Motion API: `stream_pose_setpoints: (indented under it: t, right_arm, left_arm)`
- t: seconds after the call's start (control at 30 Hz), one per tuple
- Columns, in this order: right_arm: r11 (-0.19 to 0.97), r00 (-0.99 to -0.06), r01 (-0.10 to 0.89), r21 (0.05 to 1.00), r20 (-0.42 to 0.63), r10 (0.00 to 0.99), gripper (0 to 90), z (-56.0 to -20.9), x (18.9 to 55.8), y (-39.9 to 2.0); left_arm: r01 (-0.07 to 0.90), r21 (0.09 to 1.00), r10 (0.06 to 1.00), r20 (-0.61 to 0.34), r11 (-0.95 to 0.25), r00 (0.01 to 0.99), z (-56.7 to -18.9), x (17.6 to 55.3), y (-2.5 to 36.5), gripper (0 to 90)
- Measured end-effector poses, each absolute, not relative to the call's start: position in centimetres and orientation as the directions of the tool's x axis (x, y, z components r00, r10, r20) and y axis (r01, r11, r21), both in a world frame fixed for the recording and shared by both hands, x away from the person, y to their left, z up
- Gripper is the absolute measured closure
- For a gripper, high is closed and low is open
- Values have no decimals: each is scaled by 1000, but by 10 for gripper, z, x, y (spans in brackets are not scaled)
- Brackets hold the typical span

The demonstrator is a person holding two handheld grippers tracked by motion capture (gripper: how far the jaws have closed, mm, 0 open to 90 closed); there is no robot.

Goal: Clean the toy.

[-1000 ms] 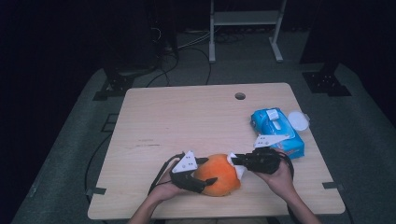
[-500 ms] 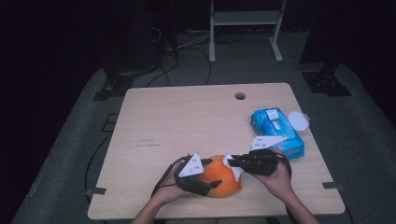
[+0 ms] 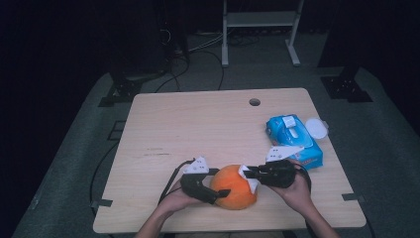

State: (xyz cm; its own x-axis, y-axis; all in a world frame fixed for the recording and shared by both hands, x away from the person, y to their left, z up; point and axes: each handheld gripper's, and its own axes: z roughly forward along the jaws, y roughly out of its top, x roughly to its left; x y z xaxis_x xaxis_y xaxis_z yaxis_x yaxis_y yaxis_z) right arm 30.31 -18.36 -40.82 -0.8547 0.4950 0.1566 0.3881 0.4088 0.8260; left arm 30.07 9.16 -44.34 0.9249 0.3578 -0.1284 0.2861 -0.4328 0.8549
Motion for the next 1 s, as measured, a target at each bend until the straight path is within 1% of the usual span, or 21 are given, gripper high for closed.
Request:
stream_pose_setpoints:
  t: [0.07, 0.13, 0.2, 0.27, 0.33, 0.4, 0.43, 0.47, 0.6, 0.63, 0.7, 0.77, 0.83, 0.93, 1.0]
  right_arm:
    - [413, -868, 361, 836, 138, 478, 803, -403, 298, -175]
    - [437, -882, 325, 839, 102, 460, 802, -398, 295, -169]
    - [448, -884, 317, 836, 88, 460, 802, -398, 294, -169]
    - [440, -877, 334, 833, 103, 470, 802, -402, 297, -176]
    - [427, -866, 358, 830, 124, 485, 801, -406, 299, -184]
    - [418, -857, 374, 827, 137, 496, 801, -407, 301, -190]
    - [417, -855, 375, 828, 136, 500, 801, -408, 301, -190]
    - [415, -856, 376, 828, 140, 498, 801, -408, 301, -190]
    - [423, -866, 354, 834, 121, 486, 801, -403, 296, -180]
    - [427, -873, 335, 840, 106, 477, 801, -400, 294, -178]
    - [409, -884, 316, 856, 109, 455, 801, -394, 289, -175]
    - [420, -888, 292, 860, 80, 454, 801, -389, 286, -173]
    - [417, -883, 290, 861, 73, 465, 801, -389, 288, -177]
    - [417, -857, 326, 848, 79, 510, 802, -396, 295, -188]
    - [386, -851, 360, 850, 128, 510, 802, -400, 298, -192]
  left_arm:
    - [222, 862, 345, -59, -455, 937, -437, 294, 86, 234]
    - [191, 857, 341, -19, -479, 940, -434, 290, 84, 242]
    - [191, 858, 332, -26, -476, 943, -435, 291, 87, 247]
    - [200, 862, 326, -43, -466, 944, -436, 292, 90, 245]
    - [227, 866, 327, -79, -445, 942, -438, 295, 91, 194]
    - [278, 860, 348, -126, -429, 929, -441, 300, 93, 127]
    - [303, 854, 348, -155, -423, 924, -443, 302, 93, 110]
    - [308, 852, 343, -164, -423, 925, -445, 302, 92, 112]
    - [236, 864, 345, -77, -446, 935, -439, 295, 88, 257]
    - [218, 870, 347, -58, -443, 936, -438, 293, 88, 283]
    - [199, 879, 353, -38, -434, 935, -434, 291, 87, 322]
    - [169, 885, 366, 2, -435, 931, -429, 289, 87, 339]
    - [174, 893, 373, -7, -416, 928, -426, 290, 89, 346]
    - [194, 896, 390, -26, -399, 920, -427, 293, 92, 347]
    - [199, 894, 393, -27, -402, 919, -428, 292, 90, 345]
